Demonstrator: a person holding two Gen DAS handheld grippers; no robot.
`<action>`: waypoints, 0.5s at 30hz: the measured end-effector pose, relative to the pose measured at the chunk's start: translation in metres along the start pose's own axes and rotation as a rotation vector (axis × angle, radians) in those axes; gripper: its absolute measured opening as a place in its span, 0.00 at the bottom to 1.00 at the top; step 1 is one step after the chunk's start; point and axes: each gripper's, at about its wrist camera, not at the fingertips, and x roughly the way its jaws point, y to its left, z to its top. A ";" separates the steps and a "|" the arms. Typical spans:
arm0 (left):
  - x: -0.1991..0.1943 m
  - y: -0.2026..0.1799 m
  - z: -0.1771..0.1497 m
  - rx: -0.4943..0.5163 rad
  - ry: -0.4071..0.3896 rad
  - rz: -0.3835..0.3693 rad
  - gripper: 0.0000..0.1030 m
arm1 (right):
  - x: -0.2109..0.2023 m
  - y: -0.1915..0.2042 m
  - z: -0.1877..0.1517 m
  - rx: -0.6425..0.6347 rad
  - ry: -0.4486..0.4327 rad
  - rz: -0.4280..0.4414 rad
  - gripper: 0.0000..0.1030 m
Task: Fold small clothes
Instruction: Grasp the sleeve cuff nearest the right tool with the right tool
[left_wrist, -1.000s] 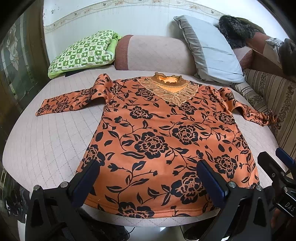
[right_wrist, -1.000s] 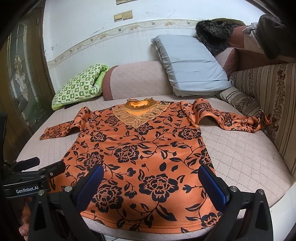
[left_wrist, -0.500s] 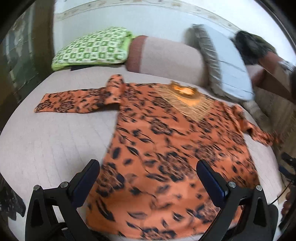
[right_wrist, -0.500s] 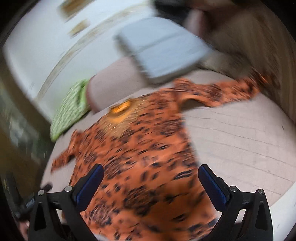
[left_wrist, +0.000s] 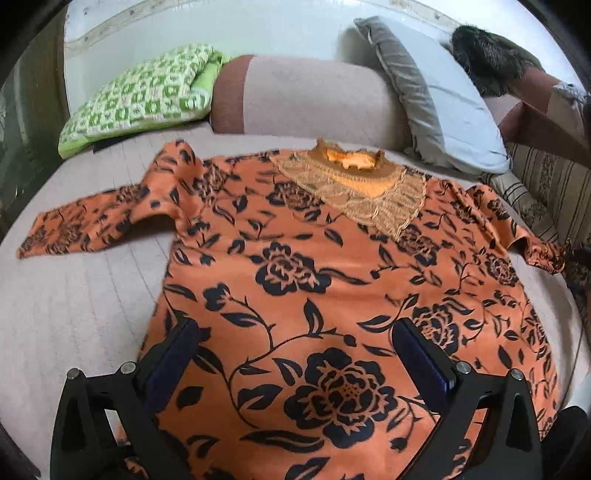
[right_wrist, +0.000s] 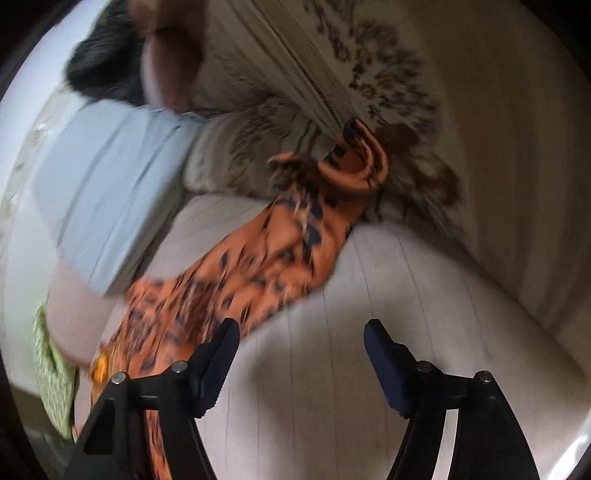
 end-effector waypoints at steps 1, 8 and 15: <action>0.004 0.002 -0.001 -0.015 0.013 -0.003 1.00 | 0.009 0.002 0.008 0.007 -0.015 -0.037 0.66; 0.005 0.035 0.004 -0.176 0.017 -0.067 1.00 | 0.025 0.018 0.036 0.069 -0.082 -0.128 0.11; -0.005 0.047 0.007 -0.248 -0.003 -0.169 1.00 | -0.047 0.228 -0.006 -0.399 -0.169 0.197 0.09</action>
